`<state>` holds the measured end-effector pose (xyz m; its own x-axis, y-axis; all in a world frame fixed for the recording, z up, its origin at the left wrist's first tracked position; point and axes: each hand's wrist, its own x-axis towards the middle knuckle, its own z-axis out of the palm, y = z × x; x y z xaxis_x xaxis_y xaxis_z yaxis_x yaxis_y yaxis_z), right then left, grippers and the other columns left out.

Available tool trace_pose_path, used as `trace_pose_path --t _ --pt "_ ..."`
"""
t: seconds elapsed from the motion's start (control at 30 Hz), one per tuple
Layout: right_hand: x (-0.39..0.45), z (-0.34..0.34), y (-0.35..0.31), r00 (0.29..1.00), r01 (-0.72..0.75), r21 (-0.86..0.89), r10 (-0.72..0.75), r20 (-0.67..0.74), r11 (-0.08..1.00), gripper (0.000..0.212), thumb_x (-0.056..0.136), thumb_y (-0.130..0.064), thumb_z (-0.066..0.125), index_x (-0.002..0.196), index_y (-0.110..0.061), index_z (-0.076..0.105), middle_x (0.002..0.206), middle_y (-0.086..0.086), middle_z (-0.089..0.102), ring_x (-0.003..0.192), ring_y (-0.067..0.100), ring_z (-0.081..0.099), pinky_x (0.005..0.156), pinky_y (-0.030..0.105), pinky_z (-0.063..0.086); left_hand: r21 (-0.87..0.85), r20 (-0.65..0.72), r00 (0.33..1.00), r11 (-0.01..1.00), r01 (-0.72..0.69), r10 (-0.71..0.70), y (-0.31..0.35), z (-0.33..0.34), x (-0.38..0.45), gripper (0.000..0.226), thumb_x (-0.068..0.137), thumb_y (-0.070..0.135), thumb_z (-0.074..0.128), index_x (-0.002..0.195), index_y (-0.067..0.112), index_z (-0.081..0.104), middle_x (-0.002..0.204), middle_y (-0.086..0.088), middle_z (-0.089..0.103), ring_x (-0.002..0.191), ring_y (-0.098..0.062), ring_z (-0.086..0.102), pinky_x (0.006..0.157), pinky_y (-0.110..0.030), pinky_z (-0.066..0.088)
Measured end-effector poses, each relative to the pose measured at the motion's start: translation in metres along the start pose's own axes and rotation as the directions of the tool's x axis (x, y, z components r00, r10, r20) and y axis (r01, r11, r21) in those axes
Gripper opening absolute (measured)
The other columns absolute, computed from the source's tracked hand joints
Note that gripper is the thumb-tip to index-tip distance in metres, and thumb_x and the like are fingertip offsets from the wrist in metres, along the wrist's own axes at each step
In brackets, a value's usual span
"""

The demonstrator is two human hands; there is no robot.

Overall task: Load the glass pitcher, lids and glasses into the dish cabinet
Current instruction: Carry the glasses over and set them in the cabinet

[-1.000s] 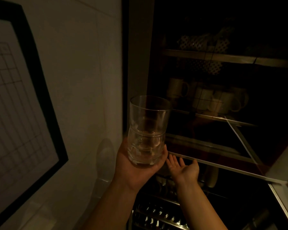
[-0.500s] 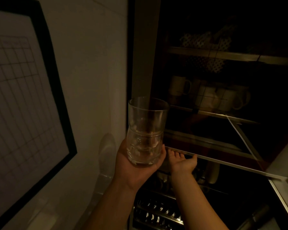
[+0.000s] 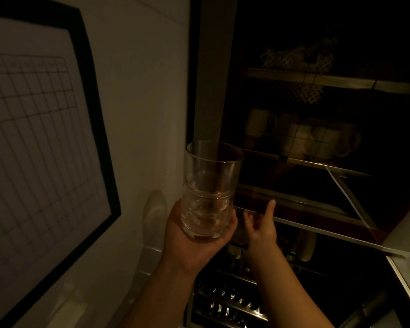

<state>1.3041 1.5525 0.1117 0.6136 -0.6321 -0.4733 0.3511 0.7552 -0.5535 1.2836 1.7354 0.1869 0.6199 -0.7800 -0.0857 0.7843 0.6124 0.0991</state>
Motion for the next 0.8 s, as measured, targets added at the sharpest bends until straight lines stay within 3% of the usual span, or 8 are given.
trace_pose_path --t 0.2,0.33,0.47,0.5,0.57,0.63,0.7,0.8 --pt "0.001 -0.006 -0.002 0.998 -0.027 -0.281 0.011 -0.058 0.959 0.077 0.075 -0.069 0.057 0.133 -0.018 0.046 0.091 -0.007 0.064 0.112 0.019 0.056 0.106 0.056 0.021 -0.03 0.001 1.0 1.0 -0.01 0.01 0.002 -0.002 -0.009 0.05 0.077 0.033 0.058 0.121 0.01 0.059 0.113 -0.017 0.065 0.097 -0.035 0.064 0.089 -0.051 0.047" --pt "-0.005 -0.007 -0.001 0.997 -0.036 -0.306 0.011 -0.082 0.951 0.076 0.074 -0.073 0.053 0.127 -0.02 0.048 0.107 -0.005 0.062 0.118 0.022 0.051 0.106 0.058 0.022 -0.043 -0.007 0.999 0.999 -0.034 0.034 0.003 -0.005 -0.016 0.047 0.075 0.032 0.06 0.116 0.008 0.062 0.109 -0.019 0.066 0.091 -0.037 0.066 0.088 -0.049 0.048" --pt "-0.018 -0.025 0.013 0.99 0.056 -0.286 -0.091 -0.111 0.957 0.064 0.076 -0.066 0.057 0.1 -0.007 0.058 0.122 0.013 0.06 0.095 0.021 0.062 0.099 0.043 0.04 -0.065 -0.015 0.999 0.997 -0.049 0.048 0.006 -0.012 -0.025 0.042 0.082 0.035 0.058 0.113 0.009 0.063 0.108 -0.02 0.066 0.091 -0.039 0.066 0.086 -0.05 0.049" --pt "-0.021 -0.029 0.013 0.985 0.077 -0.287 -0.116 -0.124 0.955 0.068 0.077 -0.063 0.059 0.104 0.0 0.057 0.122 0.019 0.058 0.096 0.022 0.063 0.091 0.038 0.045 -0.063 -0.013 0.999 0.997 -0.052 0.052 0.006 -0.013 -0.027 0.042 0.081 0.035 0.058 0.114 0.009 0.063 0.108 -0.02 0.066 0.091 -0.04 0.065 0.087 -0.05 0.049" --pt "-0.026 -0.032 0.009 0.983 0.095 -0.306 -0.138 -0.121 0.947 0.065 0.076 -0.061 0.06 0.097 0.0 0.057 0.11 0.013 0.059 0.088 0.02 0.062 0.079 0.034 0.046 -0.06 -0.007 0.998 0.996 -0.07 0.069 0.004 -0.014 -0.034 0.046 0.077 0.032 0.061 0.117 0.01 0.062 0.109 -0.02 0.066 0.091 -0.04 0.066 0.087 -0.052 0.048" --pt "-0.031 -0.032 0.006 0.989 0.086 -0.301 -0.118 -0.092 0.95 0.051 0.074 -0.062 0.062 0.078 -0.012 0.055 0.1 0.004 0.059 0.072 0.015 0.061 0.083 0.036 0.046 -0.057 -0.013 0.996 0.994 -0.088 0.088 0.0 -0.013 -0.041 0.048 0.075 0.031 0.063 0.118 0.01 0.061 0.109 -0.02 0.066 0.09 -0.04 0.066 0.086 -0.052 0.048" --pt "-0.038 -0.033 0.004 0.994 0.063 -0.278 -0.086 -0.072 0.958 0.047 0.074 -0.06 0.064 0.078 -0.014 0.055 0.103 0.005 0.06 0.074 0.014 0.061 0.086 0.034 0.047 -0.062 -0.02 0.995 0.993 -0.103 0.102 -0.006 -0.011 -0.049 0.047 0.073 0.03 0.064 0.116 0.009 0.062 0.108 -0.02 0.067 0.09 -0.04 0.066 0.086 -0.052 0.048" --pt "-0.047 -0.037 0.001 0.998 0.039 -0.22 -0.049 -0.042 0.975 0.048 0.075 -0.056 0.066 0.09 -0.011 0.058 0.116 0.009 0.061 0.079 0.012 0.062 0.067 0.024 0.05 -0.064 -0.029 0.993 0.991 -0.114 0.112 -0.013 -0.01 -0.057 0.047 0.074 0.031 0.063 0.115 0.008 0.062 0.107 -0.021 0.066 0.089 -0.04 0.066 0.087 -0.052 0.048"
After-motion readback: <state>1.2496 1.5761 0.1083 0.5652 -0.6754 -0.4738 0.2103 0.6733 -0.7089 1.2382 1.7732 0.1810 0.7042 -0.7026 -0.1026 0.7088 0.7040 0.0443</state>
